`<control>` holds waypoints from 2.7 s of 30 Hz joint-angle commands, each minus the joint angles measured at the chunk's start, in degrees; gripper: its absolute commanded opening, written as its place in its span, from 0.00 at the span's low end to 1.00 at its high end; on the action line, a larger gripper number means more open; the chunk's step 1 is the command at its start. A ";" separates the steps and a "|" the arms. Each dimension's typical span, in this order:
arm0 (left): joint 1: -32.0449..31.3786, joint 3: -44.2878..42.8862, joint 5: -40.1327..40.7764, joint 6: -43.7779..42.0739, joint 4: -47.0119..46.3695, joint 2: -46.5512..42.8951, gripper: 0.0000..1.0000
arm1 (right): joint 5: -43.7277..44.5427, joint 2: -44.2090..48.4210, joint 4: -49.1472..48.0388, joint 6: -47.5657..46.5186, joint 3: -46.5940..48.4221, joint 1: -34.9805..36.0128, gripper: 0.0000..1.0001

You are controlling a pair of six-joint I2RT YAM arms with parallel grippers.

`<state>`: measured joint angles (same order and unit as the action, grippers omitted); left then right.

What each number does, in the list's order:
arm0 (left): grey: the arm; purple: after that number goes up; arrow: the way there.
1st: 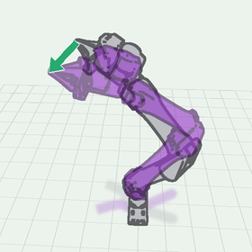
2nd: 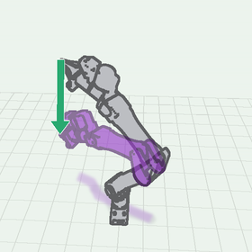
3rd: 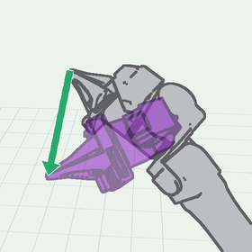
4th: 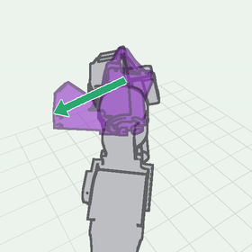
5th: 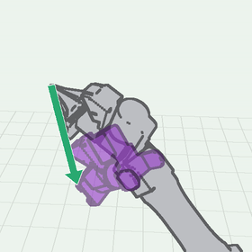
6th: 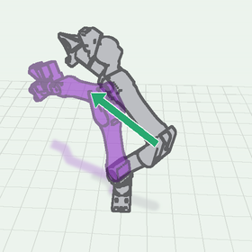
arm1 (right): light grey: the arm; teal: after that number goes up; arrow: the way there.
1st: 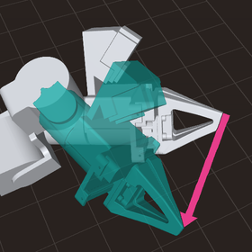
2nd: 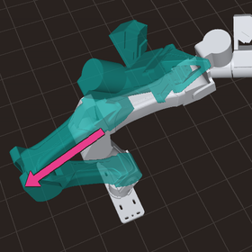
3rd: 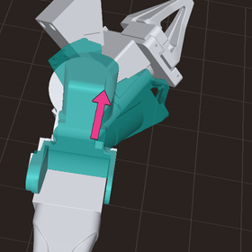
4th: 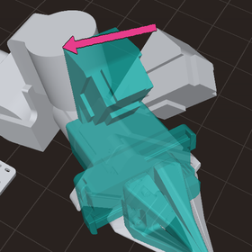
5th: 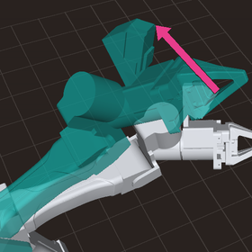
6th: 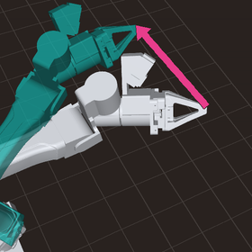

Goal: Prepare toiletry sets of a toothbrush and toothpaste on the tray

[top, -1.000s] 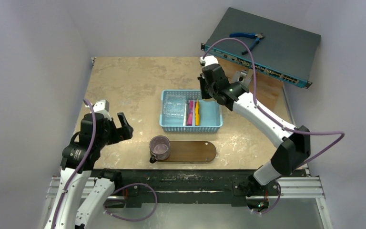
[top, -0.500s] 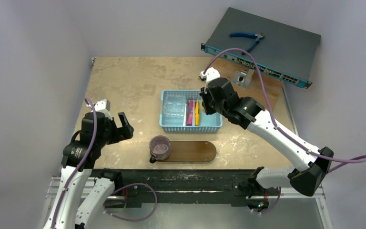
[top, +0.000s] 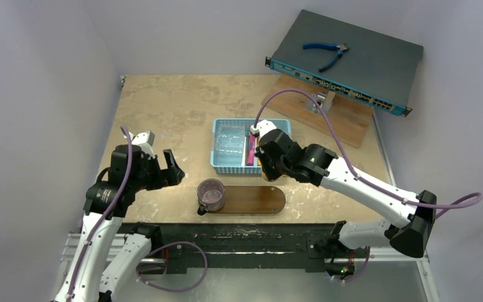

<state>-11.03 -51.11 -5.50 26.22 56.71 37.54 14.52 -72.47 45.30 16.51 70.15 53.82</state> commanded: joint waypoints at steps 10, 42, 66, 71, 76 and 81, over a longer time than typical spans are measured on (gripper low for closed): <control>-0.22 1.00 -4.83 -1.60 -3.80 -0.70 1.00 | 6.68 0.01 1.63 11.30 -1.54 8.68 0.00; -0.22 1.45 -6.37 -1.93 -4.56 -2.27 1.00 | 5.09 -2.68 2.23 15.73 -7.44 10.10 0.00; -0.23 1.54 -6.42 -1.96 -4.50 -2.30 1.00 | 5.46 -3.47 1.95 16.70 -9.97 11.02 0.00; -0.22 1.54 -6.38 -1.95 -4.58 -2.40 1.00 | 6.02 -3.82 2.25 16.97 -10.12 11.08 0.00; -0.22 1.52 -6.49 -1.96 -4.54 -2.47 1.00 | 6.60 -3.82 2.12 17.30 -10.42 11.30 0.09; -0.22 1.54 -6.48 -1.95 -4.67 -2.52 1.00 | 7.43 -4.76 2.59 17.50 -10.27 11.33 0.16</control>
<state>-11.03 -49.76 -11.33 25.69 54.22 35.42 19.09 -76.58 48.34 33.01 59.75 64.95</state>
